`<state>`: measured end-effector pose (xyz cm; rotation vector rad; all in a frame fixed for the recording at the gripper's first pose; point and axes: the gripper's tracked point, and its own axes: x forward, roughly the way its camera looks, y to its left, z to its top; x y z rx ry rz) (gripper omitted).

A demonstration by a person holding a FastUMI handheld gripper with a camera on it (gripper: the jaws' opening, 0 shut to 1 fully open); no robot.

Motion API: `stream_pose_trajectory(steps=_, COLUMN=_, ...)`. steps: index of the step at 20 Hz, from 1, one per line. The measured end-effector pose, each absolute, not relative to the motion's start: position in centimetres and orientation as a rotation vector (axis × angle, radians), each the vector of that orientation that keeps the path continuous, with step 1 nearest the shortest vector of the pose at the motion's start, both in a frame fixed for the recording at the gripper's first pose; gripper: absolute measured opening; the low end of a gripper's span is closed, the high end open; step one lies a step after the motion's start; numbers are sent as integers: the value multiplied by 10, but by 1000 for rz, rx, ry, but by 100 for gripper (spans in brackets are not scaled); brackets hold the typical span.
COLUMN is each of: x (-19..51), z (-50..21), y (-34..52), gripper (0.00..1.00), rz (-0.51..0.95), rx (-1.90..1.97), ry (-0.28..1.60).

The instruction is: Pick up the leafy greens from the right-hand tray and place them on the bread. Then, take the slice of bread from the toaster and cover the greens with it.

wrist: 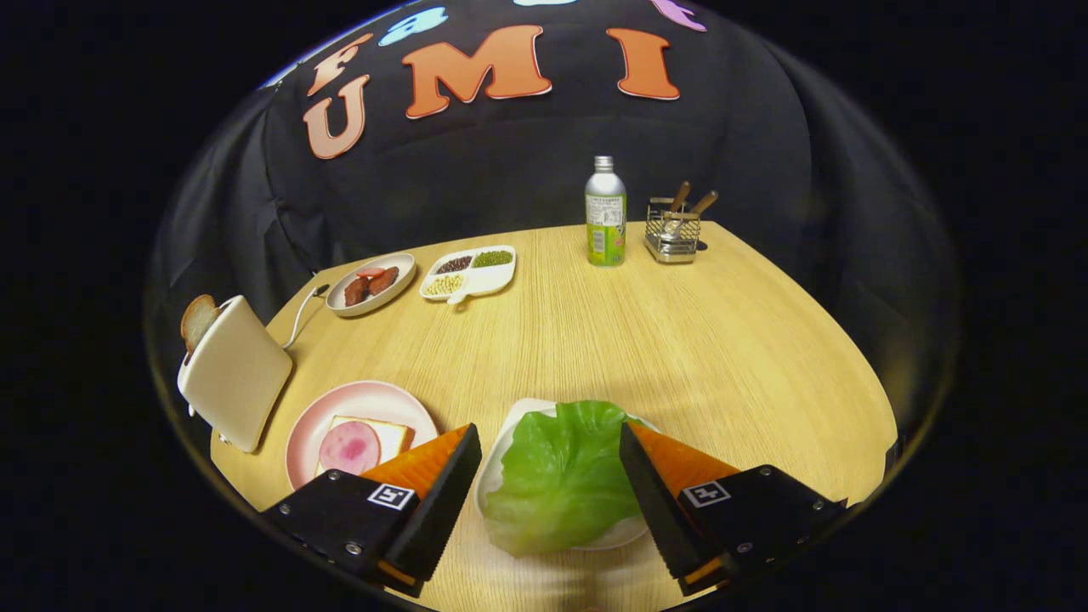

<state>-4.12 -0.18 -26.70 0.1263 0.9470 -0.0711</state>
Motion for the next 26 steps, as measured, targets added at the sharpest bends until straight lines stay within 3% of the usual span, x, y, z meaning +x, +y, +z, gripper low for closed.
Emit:
stream_pose_trajectory(steps=11, x=-63, z=-309, y=8, gripper=98, rz=-84, rx=113, ry=1104)
stream_pose_trajectory(steps=15, x=-64, z=-313, y=3, gripper=93, rz=-107, rx=93, ry=1111)
stream_pose_trajectory(steps=17, x=-64, z=-314, y=-1, gripper=86, rz=-125, rx=73, ry=1108)
stream_pose_trajectory(steps=20, x=-62, z=-315, y=-7, gripper=64, rz=-154, rx=49, ry=1098)
stream_pose_trajectory(steps=23, x=-61, z=-316, y=-10, gripper=50, rz=-168, rx=56, ry=1084)
stream_pose_trajectory(steps=26, x=-61, z=-314, y=-11, gripper=23, rz=-162, rx=97, ry=1063)
